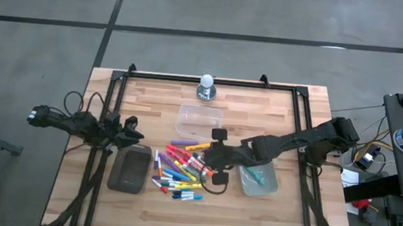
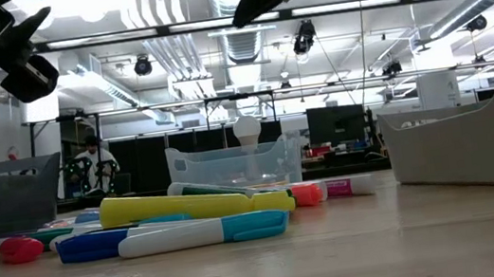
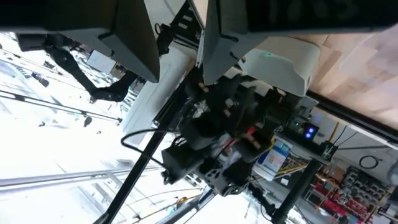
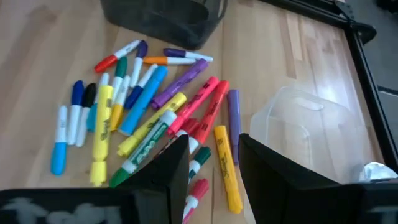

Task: Pick & Place Markers
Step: Put the yellow highlighter into the gray bin

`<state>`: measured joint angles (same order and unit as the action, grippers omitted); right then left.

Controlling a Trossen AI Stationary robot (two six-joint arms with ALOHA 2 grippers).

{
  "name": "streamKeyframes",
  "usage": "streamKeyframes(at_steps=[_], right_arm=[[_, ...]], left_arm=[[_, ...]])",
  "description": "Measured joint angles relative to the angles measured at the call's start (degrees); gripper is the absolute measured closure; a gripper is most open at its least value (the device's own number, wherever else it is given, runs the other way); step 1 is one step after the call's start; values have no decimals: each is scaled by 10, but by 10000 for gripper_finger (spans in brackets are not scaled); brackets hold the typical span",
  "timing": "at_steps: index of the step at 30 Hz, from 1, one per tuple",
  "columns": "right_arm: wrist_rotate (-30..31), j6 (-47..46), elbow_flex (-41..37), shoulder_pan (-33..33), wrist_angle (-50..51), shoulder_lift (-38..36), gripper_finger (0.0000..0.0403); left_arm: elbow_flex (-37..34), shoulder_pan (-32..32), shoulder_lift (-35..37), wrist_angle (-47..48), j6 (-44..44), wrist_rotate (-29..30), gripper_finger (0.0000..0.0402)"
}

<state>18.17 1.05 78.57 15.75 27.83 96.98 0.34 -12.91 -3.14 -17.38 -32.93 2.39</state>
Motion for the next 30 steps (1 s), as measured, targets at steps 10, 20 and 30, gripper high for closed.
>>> streamKeyframes(at_steps=[10, 20, 30], right_arm=[[-1, -23, -1, -8, -3, 83, 275], [-1, 1, -1, -25, -27, 116, 275], [-1, 25, 9, -59, -32, 171, 275]], left_arm=[[0, 0, -3, -1, 13, -15, 284], [3, 0, -10, -11, 48, -15, 284], [2, 0, -17, -11, 41, -15, 284]])
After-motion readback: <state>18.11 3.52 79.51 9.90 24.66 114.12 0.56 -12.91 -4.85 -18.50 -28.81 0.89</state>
